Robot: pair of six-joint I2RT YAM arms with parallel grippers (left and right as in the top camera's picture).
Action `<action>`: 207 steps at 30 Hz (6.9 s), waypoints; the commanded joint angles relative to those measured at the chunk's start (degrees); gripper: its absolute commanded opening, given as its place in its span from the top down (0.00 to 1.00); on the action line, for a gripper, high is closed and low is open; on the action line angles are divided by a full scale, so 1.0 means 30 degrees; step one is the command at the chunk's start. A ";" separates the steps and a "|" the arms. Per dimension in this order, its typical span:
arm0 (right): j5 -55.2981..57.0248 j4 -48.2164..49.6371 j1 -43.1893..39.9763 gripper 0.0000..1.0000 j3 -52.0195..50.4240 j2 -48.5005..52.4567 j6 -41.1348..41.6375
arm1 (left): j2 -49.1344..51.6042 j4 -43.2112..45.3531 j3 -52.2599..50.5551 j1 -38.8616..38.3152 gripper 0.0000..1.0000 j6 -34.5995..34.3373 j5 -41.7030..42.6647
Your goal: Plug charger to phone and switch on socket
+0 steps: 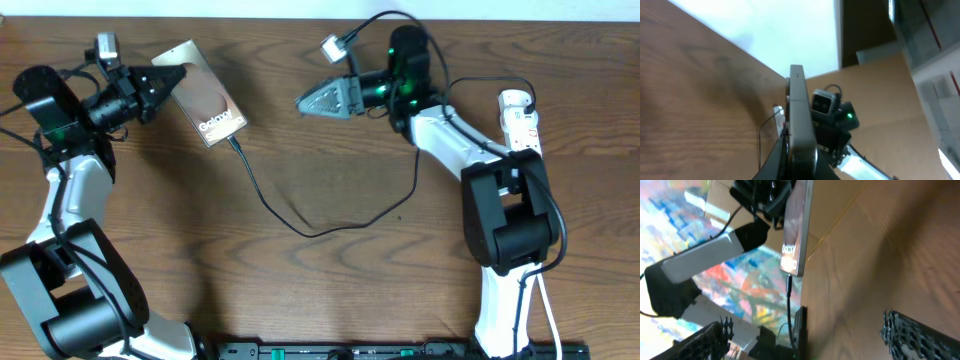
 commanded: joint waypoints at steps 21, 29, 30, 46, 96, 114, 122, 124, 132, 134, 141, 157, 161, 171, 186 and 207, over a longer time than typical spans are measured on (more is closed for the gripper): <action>0.8298 -1.1489 -0.0430 0.01 0.0204 0.0073 -0.8422 | -0.0182 -0.8109 0.0146 0.0197 0.93 0.7672 -0.2776; 1.5642 -1.9591 -0.0408 0.01 0.2987 0.0073 -1.2160 | -0.0182 -0.8335 0.0146 0.0197 0.93 0.8029 -0.2900; 1.6349 -2.0087 -0.0401 0.01 0.3293 0.0073 -1.2160 | -0.0182 -0.8400 0.0146 0.0197 0.93 0.8029 -0.3024; 2.4378 -2.5638 -0.0131 0.01 0.6054 0.0073 -1.1417 | -0.0175 -1.7456 0.0146 0.0197 0.93 1.0295 -1.1271; 2.4968 -2.5667 0.0765 0.01 0.6054 0.0073 -1.1417 | -0.0131 -1.8010 -0.4022 -0.0022 0.92 1.0309 -1.2393; 2.4968 -2.5696 0.0867 0.01 0.6054 0.0073 -1.1417 | -0.0131 -1.8105 -0.4022 -0.0022 0.77 1.0309 -1.2400; 2.4968 -2.5667 0.0867 0.01 0.6054 0.0073 -1.1424 | -0.0197 -1.7019 -0.4007 -0.0022 0.68 1.0491 -1.1285; 2.4975 -2.5602 0.0838 0.01 0.6062 0.0044 -1.1431 | -0.0488 -1.5198 -0.3687 -0.0022 0.59 1.0958 -0.8735; 2.6294 -2.7372 0.0816 0.01 0.8816 -0.0372 -1.2968 | -0.4503 -1.2619 -0.2681 -0.0044 0.27 1.1067 -0.7592; 2.8254 -2.8793 0.0787 0.01 1.0761 -0.0459 -1.3012 | -0.6098 -1.2429 -0.2681 -0.0146 0.18 1.1468 -0.7766; 3.4629 -3.2603 -0.1770 0.01 1.8032 -0.0466 -1.2947 | -1.1489 -1.3726 -0.2681 -0.1319 0.13 1.1897 -1.1978; 2.0400 -2.9638 -1.3100 0.01 0.9945 -0.0299 -1.9380 | -1.3005 -1.5242 -0.2688 -0.1792 0.13 1.2080 -1.4885; 2.0407 -2.7059 -1.2757 0.01 0.6513 -0.0299 -1.9482 | -1.3005 -1.5314 -0.2688 -0.1792 0.13 1.2080 -1.4885; 2.1974 -2.5150 -1.2378 0.01 0.3789 -0.0299 -1.7762 | -1.3005 -1.5956 -0.2688 -0.1792 0.12 1.2087 -1.4885; 2.2338 -2.5179 -1.1788 0.01 0.2936 -0.0291 -1.6910 | -1.3005 -1.6101 -0.2688 -0.1792 0.12 1.2087 -1.4885; 2.2680 -2.3744 -1.1774 0.01 0.2120 -0.0131 -1.6407 | -1.2495 -1.6385 -0.2688 -0.1792 0.12 1.2080 -1.4885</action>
